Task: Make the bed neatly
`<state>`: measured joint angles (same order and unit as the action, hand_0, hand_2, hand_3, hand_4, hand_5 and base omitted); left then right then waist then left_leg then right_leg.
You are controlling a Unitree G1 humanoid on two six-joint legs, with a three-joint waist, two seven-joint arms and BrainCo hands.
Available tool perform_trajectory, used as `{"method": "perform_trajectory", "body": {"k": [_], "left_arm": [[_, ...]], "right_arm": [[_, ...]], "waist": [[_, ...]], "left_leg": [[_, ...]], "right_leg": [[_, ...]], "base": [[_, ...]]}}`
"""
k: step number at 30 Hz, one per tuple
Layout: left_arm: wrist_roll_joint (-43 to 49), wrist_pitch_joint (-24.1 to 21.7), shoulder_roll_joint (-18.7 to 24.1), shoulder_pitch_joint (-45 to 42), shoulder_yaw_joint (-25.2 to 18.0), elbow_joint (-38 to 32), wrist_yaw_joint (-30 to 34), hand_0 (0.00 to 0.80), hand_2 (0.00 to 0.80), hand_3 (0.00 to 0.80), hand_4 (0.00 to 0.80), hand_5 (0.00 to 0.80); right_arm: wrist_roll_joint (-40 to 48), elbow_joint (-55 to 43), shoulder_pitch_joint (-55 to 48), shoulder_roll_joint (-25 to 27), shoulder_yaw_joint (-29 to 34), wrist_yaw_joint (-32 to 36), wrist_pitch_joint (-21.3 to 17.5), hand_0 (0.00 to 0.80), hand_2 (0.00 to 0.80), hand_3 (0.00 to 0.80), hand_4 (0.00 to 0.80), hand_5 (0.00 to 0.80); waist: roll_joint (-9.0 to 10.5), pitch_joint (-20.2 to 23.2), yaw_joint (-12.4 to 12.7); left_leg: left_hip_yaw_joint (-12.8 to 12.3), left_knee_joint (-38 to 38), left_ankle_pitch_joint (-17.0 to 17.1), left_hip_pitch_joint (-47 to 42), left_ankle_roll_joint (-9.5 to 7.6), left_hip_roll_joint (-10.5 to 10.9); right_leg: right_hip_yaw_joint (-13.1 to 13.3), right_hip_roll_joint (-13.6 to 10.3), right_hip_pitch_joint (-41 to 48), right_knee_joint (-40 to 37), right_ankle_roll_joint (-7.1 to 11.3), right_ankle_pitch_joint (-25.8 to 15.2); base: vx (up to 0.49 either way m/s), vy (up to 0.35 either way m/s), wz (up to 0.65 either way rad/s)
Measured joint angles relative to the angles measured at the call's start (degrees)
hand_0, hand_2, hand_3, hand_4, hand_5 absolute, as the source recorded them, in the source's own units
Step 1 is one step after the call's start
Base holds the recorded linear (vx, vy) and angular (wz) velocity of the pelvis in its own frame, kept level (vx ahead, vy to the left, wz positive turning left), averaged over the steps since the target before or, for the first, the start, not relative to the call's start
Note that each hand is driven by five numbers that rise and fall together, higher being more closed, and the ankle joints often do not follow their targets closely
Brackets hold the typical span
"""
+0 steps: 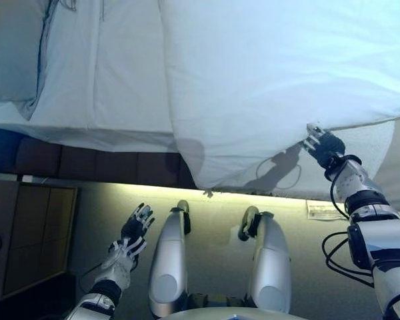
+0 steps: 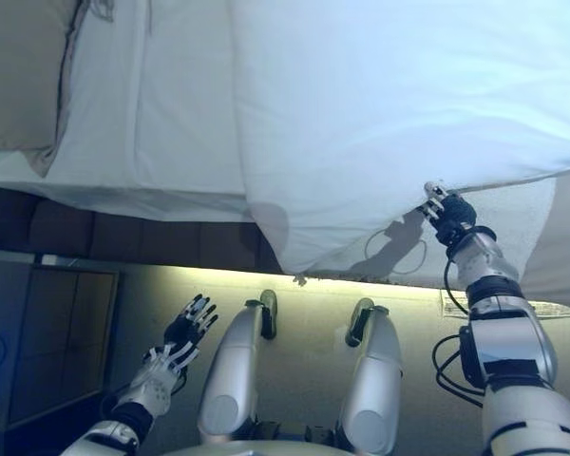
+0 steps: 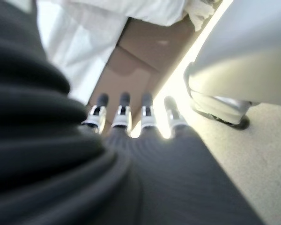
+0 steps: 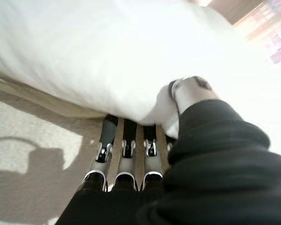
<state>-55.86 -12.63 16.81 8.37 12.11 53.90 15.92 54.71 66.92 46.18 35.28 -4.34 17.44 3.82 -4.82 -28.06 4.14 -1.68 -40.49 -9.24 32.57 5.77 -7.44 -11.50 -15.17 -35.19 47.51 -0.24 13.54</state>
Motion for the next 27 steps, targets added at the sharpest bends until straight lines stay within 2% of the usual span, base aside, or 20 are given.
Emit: {"method": "perform_trajectory", "body": {"k": [8, 11, 17, 21, 24, 27], "left_arm": [[0.22, 0.8, -0.07, -0.87, 0.09, 0.58, 1.68, 0.0, 0.0, 0.0, 0.0, 0.0], [1.12, 0.91, -0.07, -1.23, 0.21, 0.46, 2.73, 0.0, 0.0, 0.0, 0.0, 0.0], [1.44, 1.54, 0.17, -0.35, 1.37, -3.32, 1.12, 0.0, 0.0, 0.0, 0.0, 0.0], [2.31, 5.71, 0.2, 3.47, 2.53, -5.38, -2.25, 0.0, 0.0, 0.0, 0.0, 0.0], [1.97, 12.09, -0.05, 6.42, 2.53, -5.22, -5.64, 0.0, 0.0, 0.0, 0.0, 0.0], [-1.73, 17.94, -2.2, 7.3, 2.71, -4.91, -6.85, 0.0, 0.0, 0.0, 0.0, 0.0]], "right_arm": [[0.0, -1.72, -1.52, 0.27, -0.14, 1.66, 0.0, 0.8, 0.8, 0.8, 0.8, 0.8], [-0.02, -1.78, -3.64, 0.06, -0.87, 2.23, 0.29, 0.8, 0.8, 0.8, 0.8, 0.8], [-0.02, -2.15, -6.76, -2.88, -1.34, 2.51, 1.08, 0.8, 0.8, 0.8, 0.8, 0.8], [-0.03, -3.98, -8.42, -5.24, -2.26, 2.52, 1.32, 0.8, 0.8, 0.8, 0.8, 0.8], [-0.02, -4.13, -8.43, -7.95, -3.82, 2.31, 1.63, 0.8, 0.8, 0.8, 0.8, 0.8], [0.03, -5.88, -9.75, -10.29, -4.93, 1.98, 2.37, 0.8, 0.8, 0.8, 0.8, 0.8]], "waist": [[-0.03, 2.21, 0.44], [0.42, 3.81, 0.98], [1.97, 6.64, 1.09], [2.66, 7.83, 0.77], [3.26, 9.18, -0.46], [3.6, 11.66, -0.78]], "left_leg": [[-0.23, 1.91, -0.1, -3.02, 0.16, -0.04], [-1.15, 4.04, 0.14, -5.49, -0.16, -0.27], [-3.02, 12.64, 2.51, -12.39, -0.39, -0.62], [-4.15, 19.28, 4.72, -17.46, -0.21, -0.82], [-4.81, 23.37, 6.07, -21.03, 0.01, -0.9], [-5.87, 28.04, 7.45, -24.61, -0.02, -0.94]], "right_leg": [[-0.46, 0.1, 3.15, -1.76, 0.37, 0.27], [-0.46, 0.29, 5.26, -3.65, 0.57, -0.14], [-0.82, 1.96, 11.54, -12.17, 1.19, -3.24], [-1.48, 3.35, 16.72, -19.67, 2.11, -6.34], [-1.83, 4.33, 20.67, -25.05, 2.68, -8.36], [-2.12, 5.55, 24.64, -31.27, 3.19, -10.96]], "base": [[0.009, 0.004, 0.0], [0.015, 0.009, -0.05], [0.058, -0.016, -0.07], [0.083, -0.017, -0.07], [0.083, -0.008, -0.07], [0.081, -0.005, -0.09]]}}
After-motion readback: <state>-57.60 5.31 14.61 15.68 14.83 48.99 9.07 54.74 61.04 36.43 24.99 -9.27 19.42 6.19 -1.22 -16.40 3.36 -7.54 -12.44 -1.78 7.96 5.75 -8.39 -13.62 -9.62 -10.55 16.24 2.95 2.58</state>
